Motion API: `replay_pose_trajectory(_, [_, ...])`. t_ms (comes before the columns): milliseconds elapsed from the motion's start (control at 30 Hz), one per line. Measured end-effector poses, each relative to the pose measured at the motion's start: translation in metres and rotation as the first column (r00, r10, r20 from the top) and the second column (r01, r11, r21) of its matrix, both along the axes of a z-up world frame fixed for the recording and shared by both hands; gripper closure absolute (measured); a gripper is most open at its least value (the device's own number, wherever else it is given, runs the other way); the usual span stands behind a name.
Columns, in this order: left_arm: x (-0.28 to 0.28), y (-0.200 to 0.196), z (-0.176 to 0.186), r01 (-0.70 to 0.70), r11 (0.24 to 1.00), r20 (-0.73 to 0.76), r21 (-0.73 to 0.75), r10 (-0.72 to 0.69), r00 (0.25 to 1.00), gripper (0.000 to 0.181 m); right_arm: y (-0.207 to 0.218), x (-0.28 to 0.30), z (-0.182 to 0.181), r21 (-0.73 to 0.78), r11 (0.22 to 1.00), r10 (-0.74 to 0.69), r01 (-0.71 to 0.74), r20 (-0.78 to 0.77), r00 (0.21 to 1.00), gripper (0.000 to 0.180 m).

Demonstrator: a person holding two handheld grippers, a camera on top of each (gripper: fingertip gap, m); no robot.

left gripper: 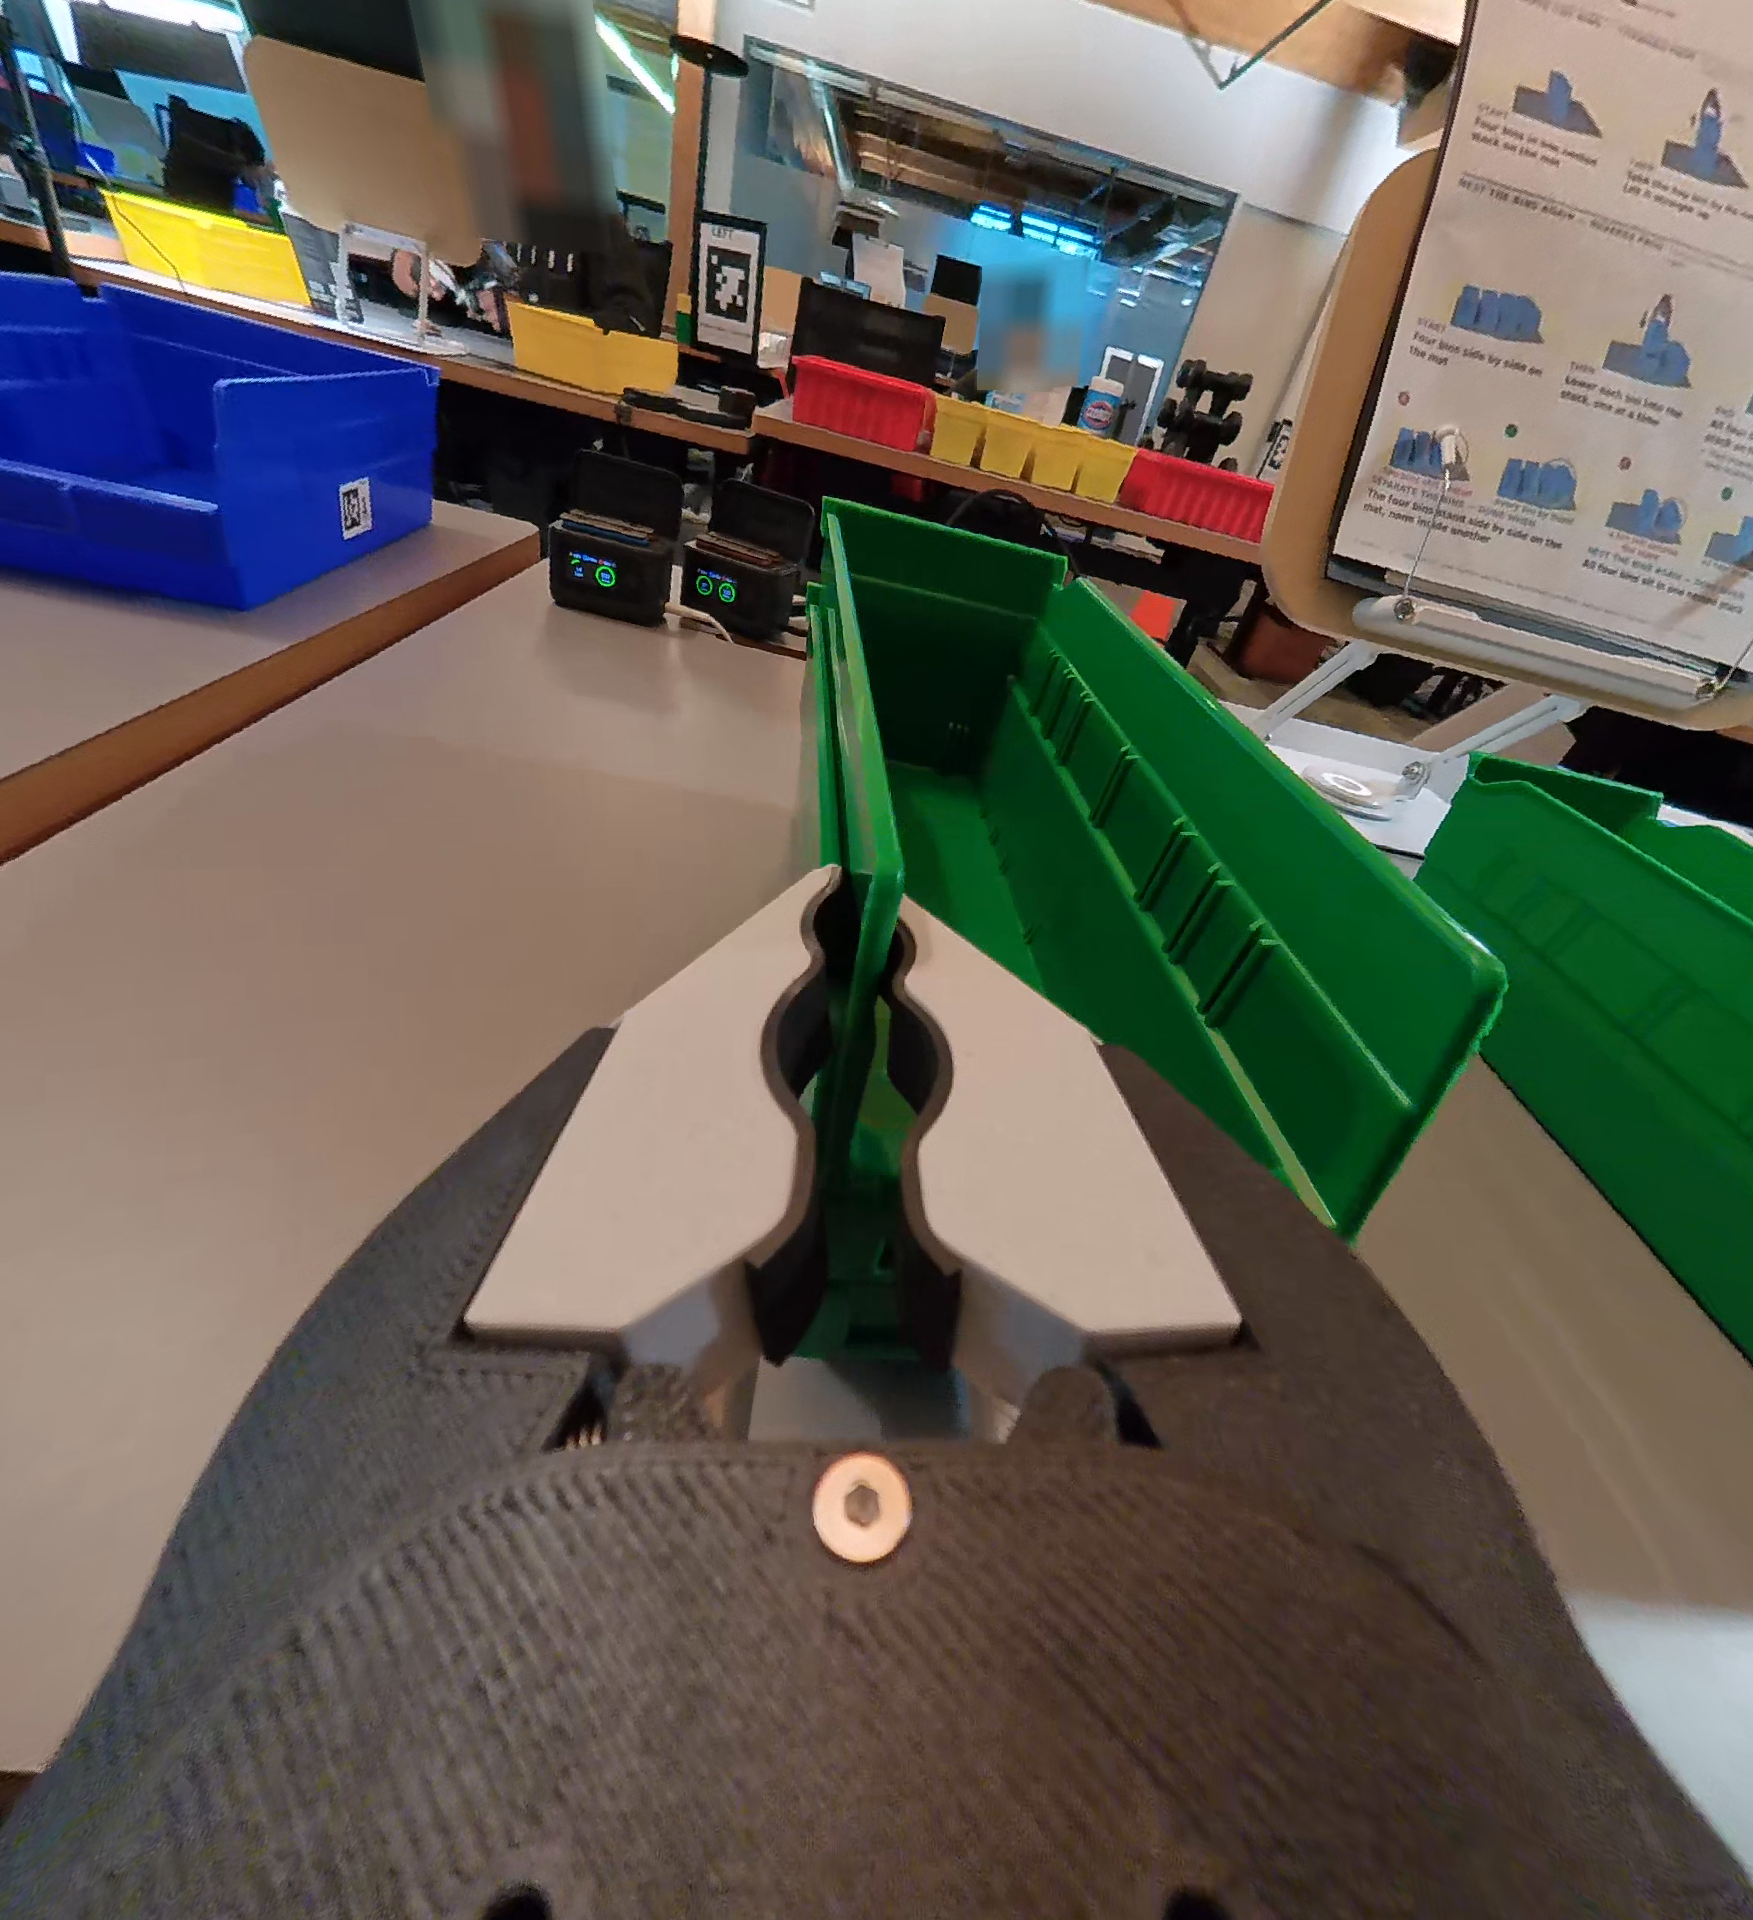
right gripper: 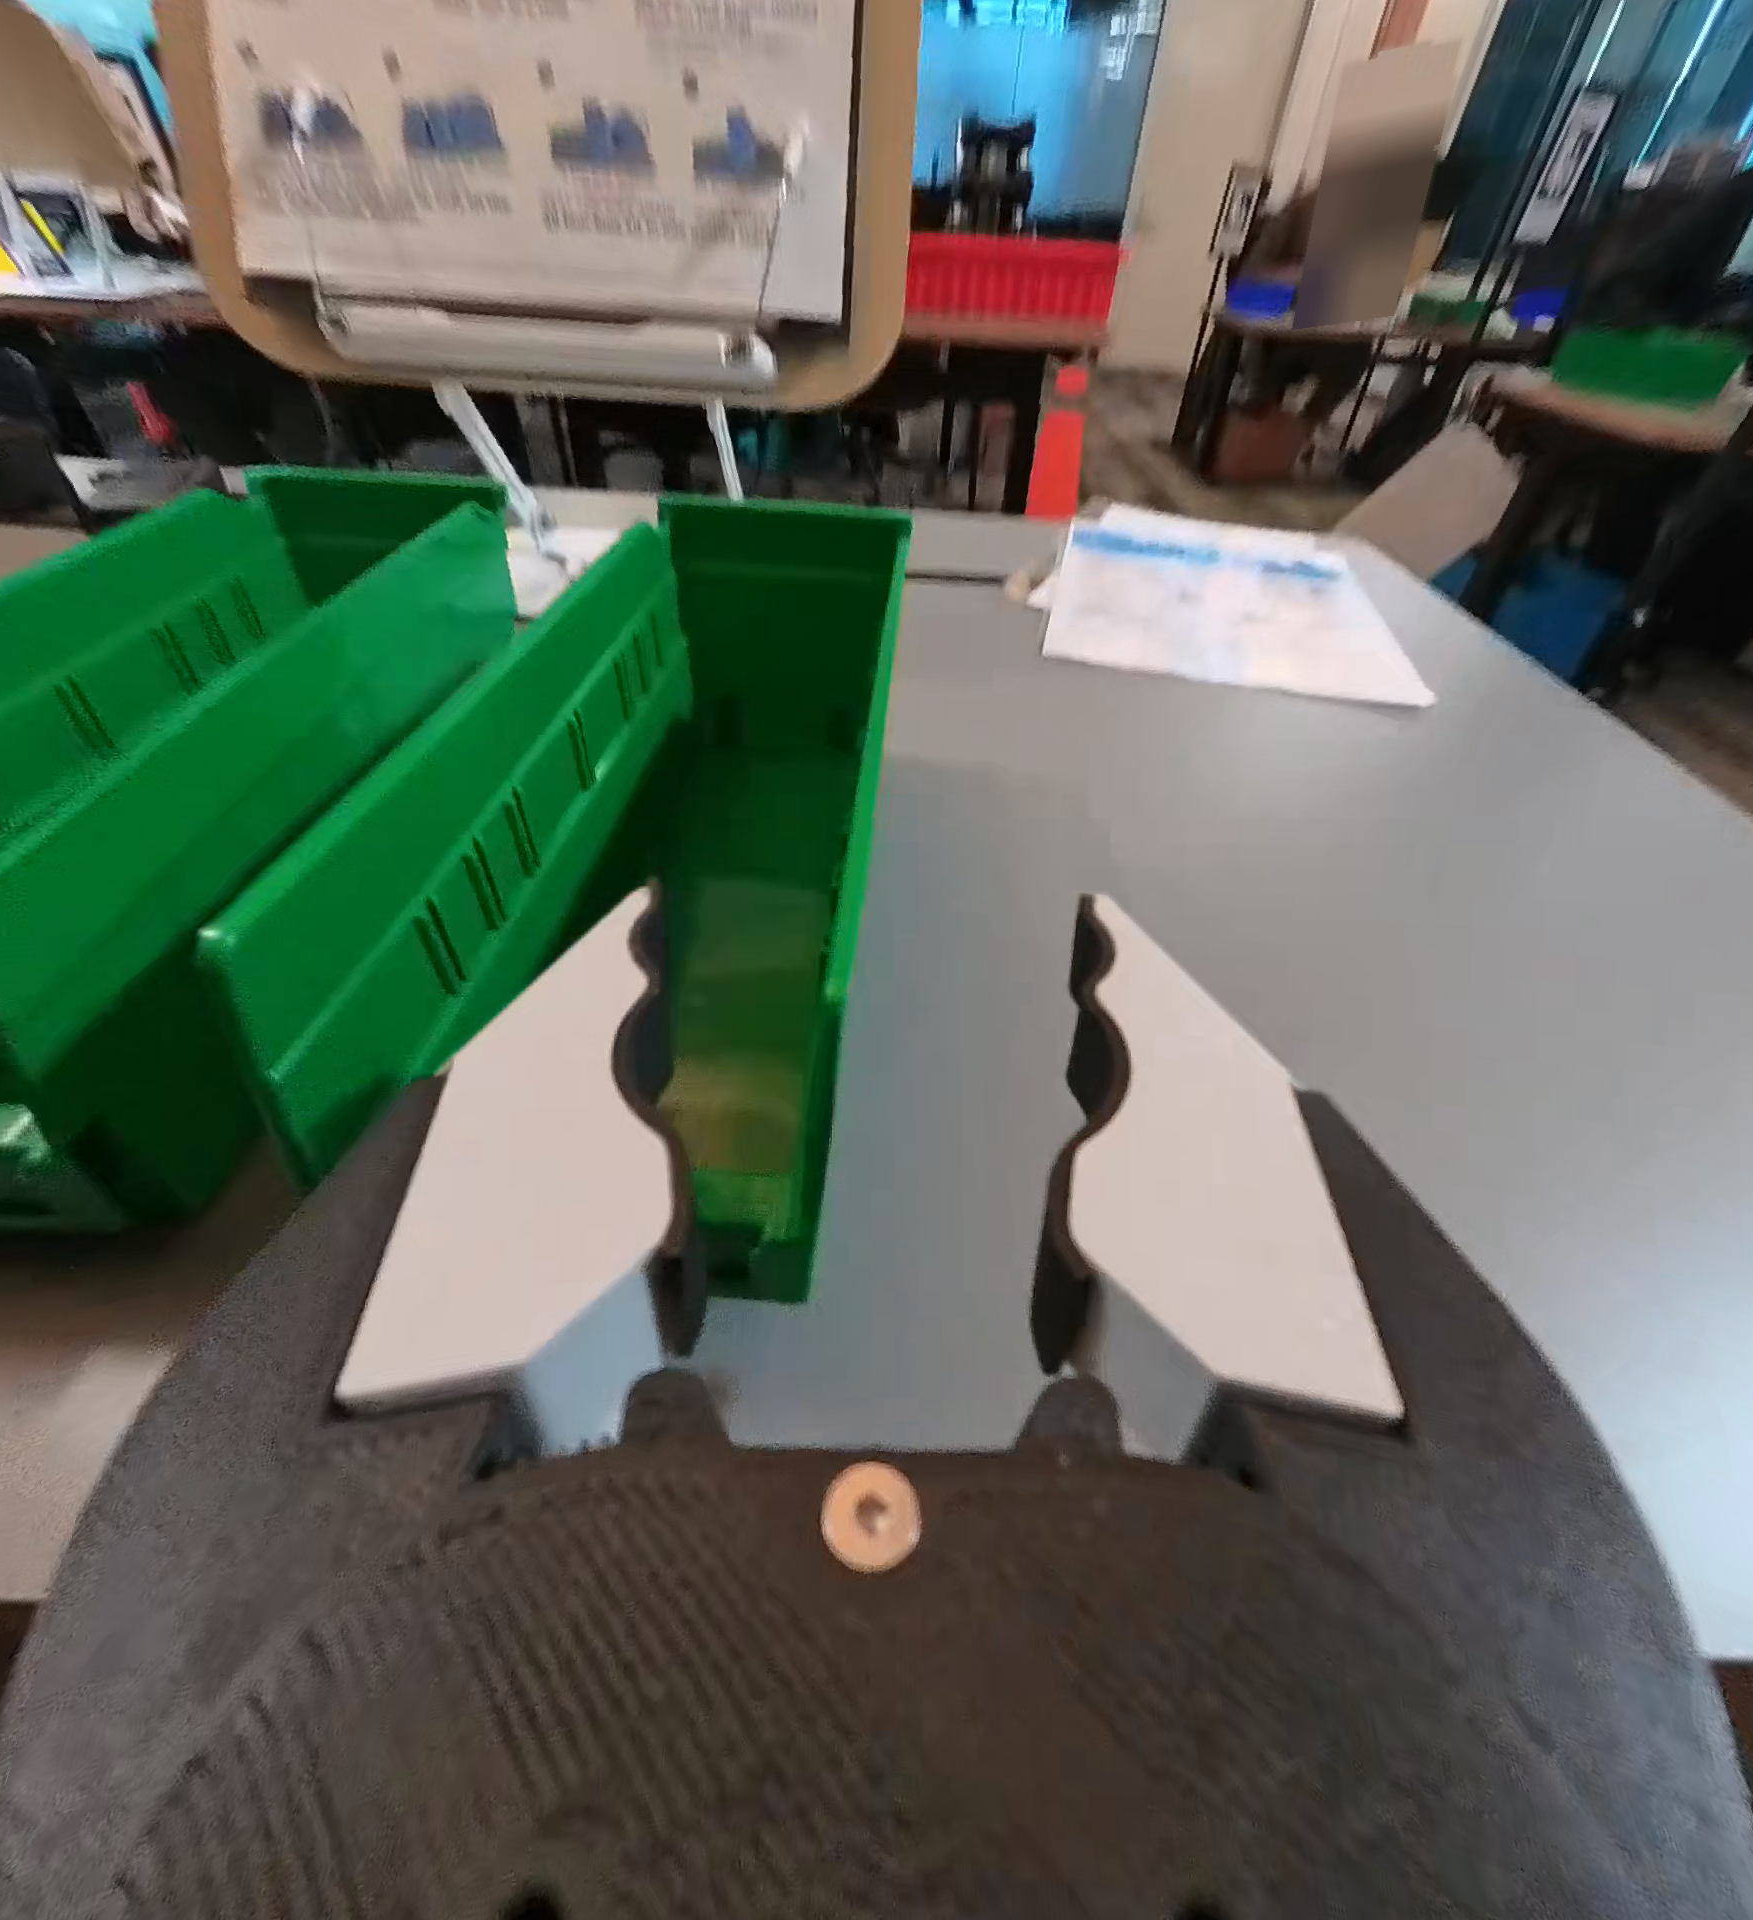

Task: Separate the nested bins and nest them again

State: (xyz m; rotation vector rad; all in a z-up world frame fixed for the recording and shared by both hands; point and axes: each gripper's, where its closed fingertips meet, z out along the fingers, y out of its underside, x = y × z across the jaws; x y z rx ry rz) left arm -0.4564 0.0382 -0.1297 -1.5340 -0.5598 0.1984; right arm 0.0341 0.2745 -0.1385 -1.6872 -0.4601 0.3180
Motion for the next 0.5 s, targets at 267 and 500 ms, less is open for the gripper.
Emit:
replay_pose_trajectory(267, [0.004, -0.013, 0.002, -0.026, 0.998, 0.045, 0.051, 0.024, 0.999, 0.156, 0.002, -0.004, -0.021, -0.092, 0.995, 0.031, -0.03, 0.013, 0.999, 0.111])
replay_pose_trajectory(500, [0.028, -0.044, 0.002, -0.101, 0.994, 0.12, 0.048, 0.095, 0.988, 0.116, 0.005, -0.012, -0.041, -0.232, 0.967, 0.089, -0.108, -0.094, 0.992, 0.138])
